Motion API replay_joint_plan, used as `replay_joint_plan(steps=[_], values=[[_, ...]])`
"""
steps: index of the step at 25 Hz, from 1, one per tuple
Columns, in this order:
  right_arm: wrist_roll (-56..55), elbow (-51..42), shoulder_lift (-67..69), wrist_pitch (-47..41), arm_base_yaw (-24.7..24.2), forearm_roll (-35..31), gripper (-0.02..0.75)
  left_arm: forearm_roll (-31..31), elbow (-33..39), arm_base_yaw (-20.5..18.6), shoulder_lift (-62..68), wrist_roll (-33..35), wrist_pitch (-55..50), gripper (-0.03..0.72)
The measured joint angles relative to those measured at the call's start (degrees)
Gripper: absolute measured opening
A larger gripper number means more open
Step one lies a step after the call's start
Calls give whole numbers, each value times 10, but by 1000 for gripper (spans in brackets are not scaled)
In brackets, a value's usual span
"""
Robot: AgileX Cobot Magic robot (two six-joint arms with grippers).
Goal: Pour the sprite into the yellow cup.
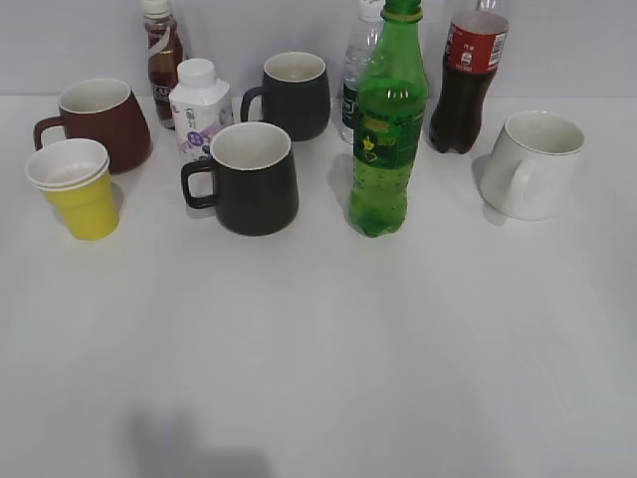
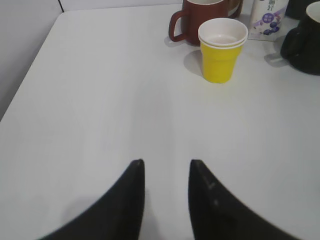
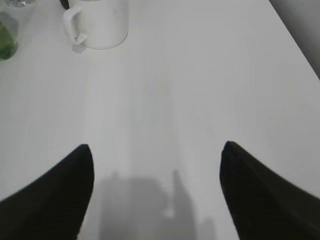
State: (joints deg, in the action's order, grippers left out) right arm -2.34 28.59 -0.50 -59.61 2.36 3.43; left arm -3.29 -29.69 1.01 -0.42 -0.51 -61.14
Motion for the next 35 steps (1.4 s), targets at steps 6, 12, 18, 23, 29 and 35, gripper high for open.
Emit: replay_joint_plan(steps=[6,12,18,23,29,35], values=[[-1,0,0,0,0,0,587,0,0,0,0,0,0,239],[0,0,0,0,0,0,587,0,0,0,0,0,0,239],[0,0,0,0,0,0,587,0,0,0,0,0,0,239],[0,0,0,0,0,0,587,0,0,0,0,0,0,239],[0,0,0,0,0,0,587,0,0,0,0,0,0,239],[0,0,0,0,0,0,587,0,0,0,0,0,0,239]])
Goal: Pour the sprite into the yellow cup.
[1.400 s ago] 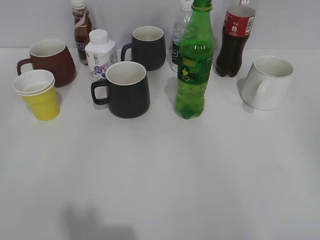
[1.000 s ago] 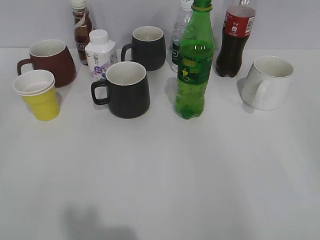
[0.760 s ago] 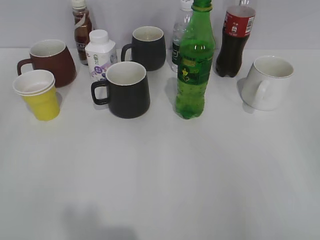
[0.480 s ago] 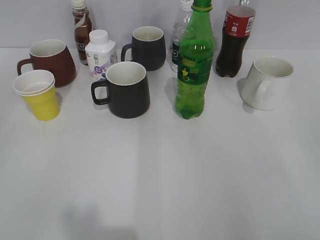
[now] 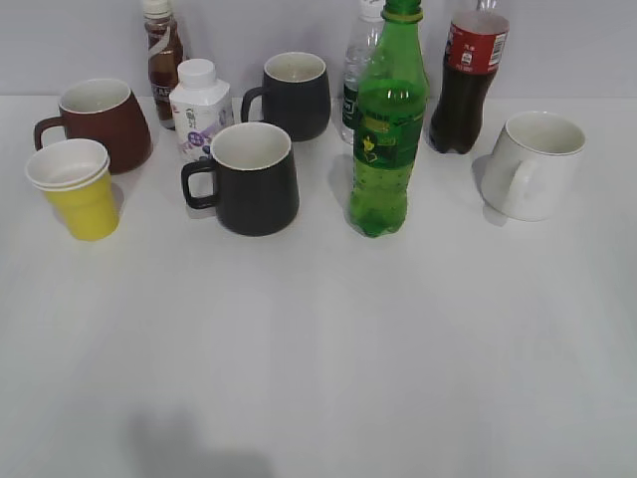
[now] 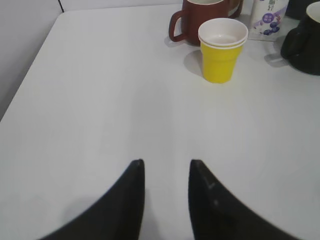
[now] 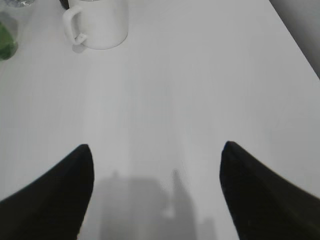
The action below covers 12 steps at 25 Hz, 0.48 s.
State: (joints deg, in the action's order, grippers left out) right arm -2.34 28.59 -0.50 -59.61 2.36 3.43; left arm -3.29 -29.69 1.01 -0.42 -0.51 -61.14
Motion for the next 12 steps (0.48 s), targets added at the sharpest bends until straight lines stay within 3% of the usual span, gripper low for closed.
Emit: replay_joint_plan(steps=[7,9,12], values=[[0,0,0,1,0,0,587,5,-6,3,3,0,16,239],[0,7,4,16,0,0,587,6,-11,6,11,0,64,239],[6,13,32,112,0,-19,587,6,-6,6,28,0,185,239]])
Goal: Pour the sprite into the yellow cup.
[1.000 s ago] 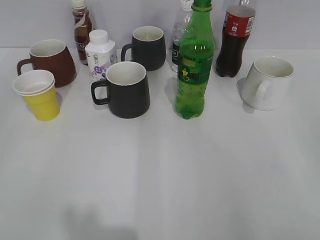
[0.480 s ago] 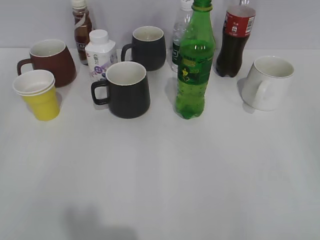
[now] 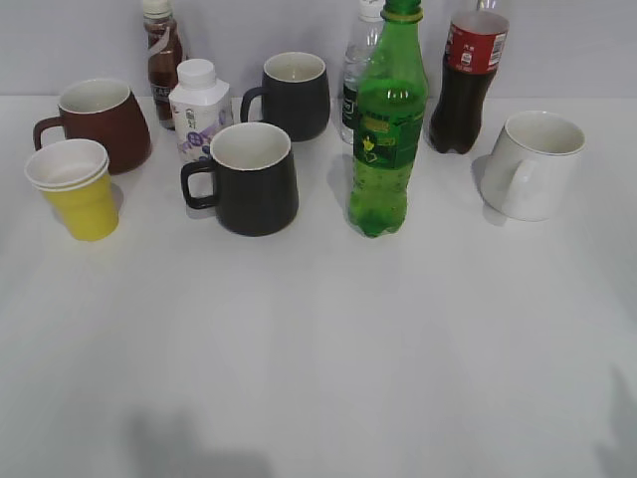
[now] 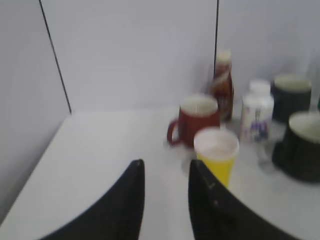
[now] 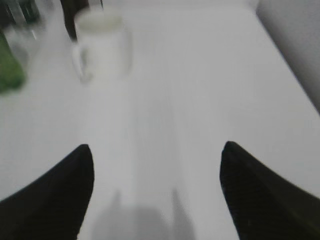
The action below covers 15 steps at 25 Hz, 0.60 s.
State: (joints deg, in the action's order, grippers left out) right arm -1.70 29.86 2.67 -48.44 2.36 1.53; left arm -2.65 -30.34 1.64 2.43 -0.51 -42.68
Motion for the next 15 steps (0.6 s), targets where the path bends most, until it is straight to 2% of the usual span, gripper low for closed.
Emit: replay_joint_plan(steps=[2,5,8,13,15], values=[[17,0,34,69,0,-33,587,1,18,0,20,0,90,239],[74,0,103,158,0,-117,587,2,67,0,73,0,217,254],[152,0,172,226,15,-193,587,2,112,0,150,0,353,317],[236,0,281,310,99,-222,587,-2,142,0,313,-3,543,469],[247,0,329,329,128,-224,587,-2,144,0,372,-33,589,515]])
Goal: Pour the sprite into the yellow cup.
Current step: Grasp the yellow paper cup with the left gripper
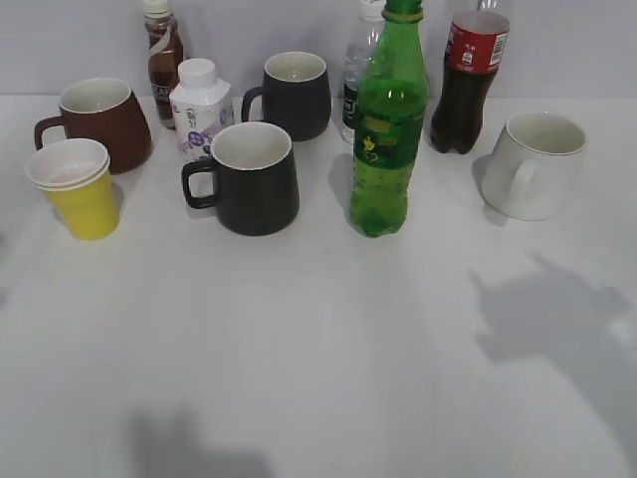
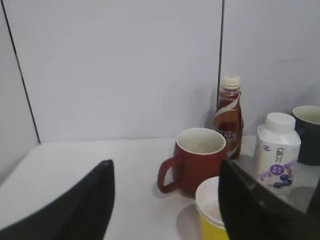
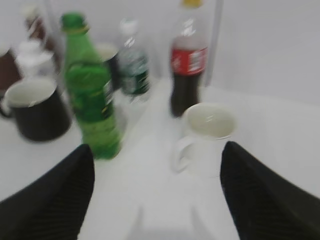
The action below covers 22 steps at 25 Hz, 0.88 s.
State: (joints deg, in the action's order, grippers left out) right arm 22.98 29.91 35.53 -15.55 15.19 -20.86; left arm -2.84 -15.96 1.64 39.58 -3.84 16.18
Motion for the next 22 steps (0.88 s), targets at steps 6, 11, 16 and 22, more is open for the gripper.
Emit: replay_joint_plan(steps=[6,11,16,22], values=[[5,0,142,96,46,0,587,-8,2,12,144,-59,36,571],[6,0,207,173,61,-3,587,-31,26,56,215,-63,75,573],[6,0,230,211,95,-2,587,-34,49,73,329,-63,208,573],[0,0,244,219,99,-2,587,-34,42,73,507,-61,442,573]])
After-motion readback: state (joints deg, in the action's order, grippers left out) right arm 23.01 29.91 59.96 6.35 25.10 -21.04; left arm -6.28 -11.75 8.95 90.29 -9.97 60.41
